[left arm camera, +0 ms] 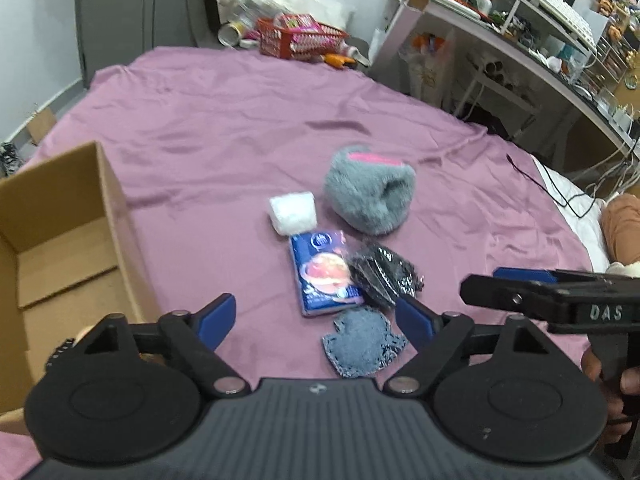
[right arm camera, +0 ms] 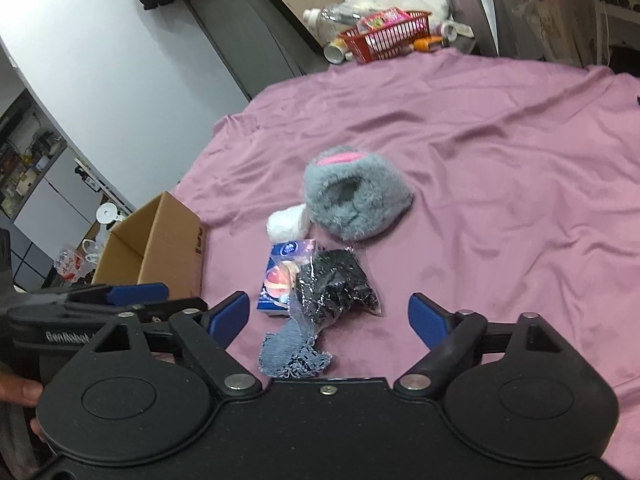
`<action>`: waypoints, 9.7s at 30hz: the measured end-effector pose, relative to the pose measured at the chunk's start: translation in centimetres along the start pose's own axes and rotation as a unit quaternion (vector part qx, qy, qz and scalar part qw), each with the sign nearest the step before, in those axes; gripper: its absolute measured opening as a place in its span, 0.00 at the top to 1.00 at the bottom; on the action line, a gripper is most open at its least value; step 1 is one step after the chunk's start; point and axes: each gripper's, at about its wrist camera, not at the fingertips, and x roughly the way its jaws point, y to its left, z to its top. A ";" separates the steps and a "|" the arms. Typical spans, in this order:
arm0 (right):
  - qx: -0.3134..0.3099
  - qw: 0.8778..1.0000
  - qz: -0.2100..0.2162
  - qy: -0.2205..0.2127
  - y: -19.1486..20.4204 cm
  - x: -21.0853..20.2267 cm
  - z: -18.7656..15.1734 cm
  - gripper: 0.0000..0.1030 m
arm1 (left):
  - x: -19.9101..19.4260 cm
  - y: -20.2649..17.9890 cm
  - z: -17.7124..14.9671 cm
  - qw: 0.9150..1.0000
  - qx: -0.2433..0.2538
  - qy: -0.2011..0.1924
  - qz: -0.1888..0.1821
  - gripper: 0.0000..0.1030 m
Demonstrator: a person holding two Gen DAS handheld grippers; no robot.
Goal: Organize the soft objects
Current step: 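Grasp the denim patch with the left gripper while the right grasps the bag of black beads, then carry the denim patch into the box and open the left gripper while the right drops the bead bag in, then move both grippers back toward the grey fuzzy plush, then close the left gripper on the grey fuzzy plush while the right gripper closes in beside it, then lift the grey plush with both grippers and carry it over the cardboard box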
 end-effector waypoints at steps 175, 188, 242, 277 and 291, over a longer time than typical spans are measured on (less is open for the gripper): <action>-0.026 0.992 0.047 -0.115 5.2 -3.9 2.1 0.02 | -10.2 4.0 0.2 0.984 -0.111 -0.089 0.107 0.23; -0.016 0.993 0.018 -0.118 1.4 -2.7 3.0 0.14 | -6.1 1.2 2.5 0.990 -0.088 -0.082 0.069 0.23; 0.097 0.989 0.100 -0.051 -10.9 9.6 4.6 0.48 | 12.1 -3.9 7.5 0.998 -0.035 -0.049 0.010 0.73; 0.080 0.988 0.060 -0.119 -2.4 1.4 3.8 0.63 | 1.7 -4.5 5.5 0.994 -0.031 -0.083 -0.060 0.77; 0.043 0.988 0.065 -0.136 3.0 0.5 3.4 0.63 | -3.2 -1.1 4.3 0.990 -0.052 -0.111 -0.066 0.77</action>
